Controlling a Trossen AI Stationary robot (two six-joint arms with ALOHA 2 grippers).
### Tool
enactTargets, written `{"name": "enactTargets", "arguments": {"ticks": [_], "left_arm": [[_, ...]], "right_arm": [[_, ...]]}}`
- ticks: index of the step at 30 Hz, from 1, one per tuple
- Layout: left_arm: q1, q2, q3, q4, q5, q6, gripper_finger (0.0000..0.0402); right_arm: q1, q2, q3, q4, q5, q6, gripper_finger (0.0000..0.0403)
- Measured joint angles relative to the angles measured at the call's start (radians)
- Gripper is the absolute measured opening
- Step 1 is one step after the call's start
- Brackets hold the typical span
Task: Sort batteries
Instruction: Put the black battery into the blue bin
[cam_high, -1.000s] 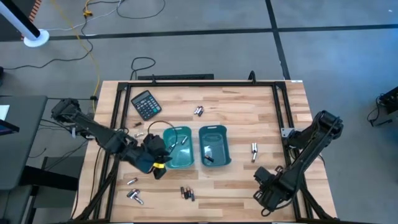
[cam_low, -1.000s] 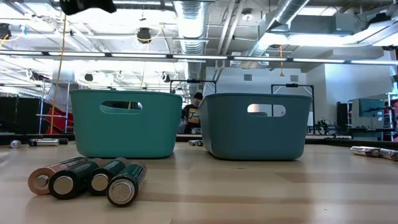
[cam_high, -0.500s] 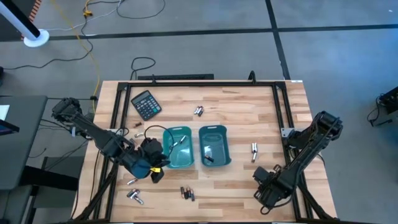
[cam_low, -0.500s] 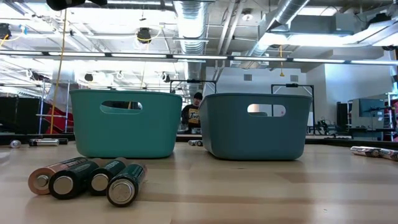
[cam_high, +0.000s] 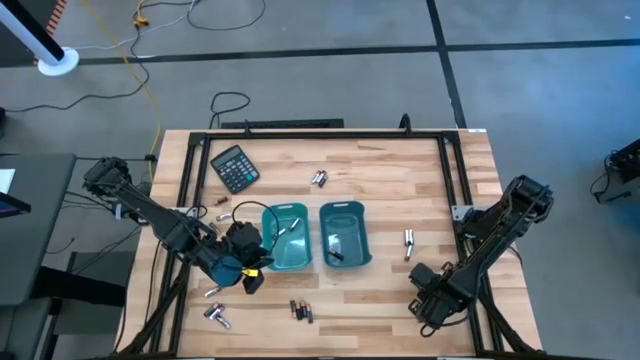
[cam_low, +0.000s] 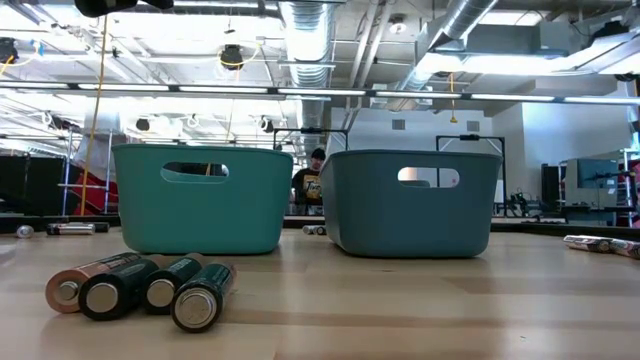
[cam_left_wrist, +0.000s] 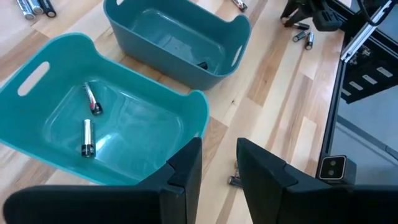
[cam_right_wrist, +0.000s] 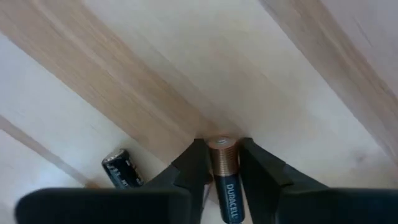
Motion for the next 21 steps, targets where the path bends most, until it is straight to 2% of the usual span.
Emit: {"name": "enactTargets", "arguments": {"ticks": [7,13,17,21], "left_arm": [[0.0,0.0,0.0,-0.001,-0.004,0.0,0.0096],[0.0,0.0,0.0,-0.006,-0.022,0.008,0.0096],[0.001,0.0,0.0,-0.023,-0.025,0.022,0.0096],[0.001,0.0,-0.002,-0.057,-0.031,0.059,0.0096]], "right_arm": [[-0.004,0.0,-0.009,-0.02,0.005,0.001,0.0069],[-0.013,-0.006,-0.01,-0.045,0.007,0.001,0.0061],[-0.027,-0.057,-0.019,-0.069,0.01,0.013,0.006],[-0.041,-0.147,-0.021,-0.181,0.073,0.069,0.0059]]}}
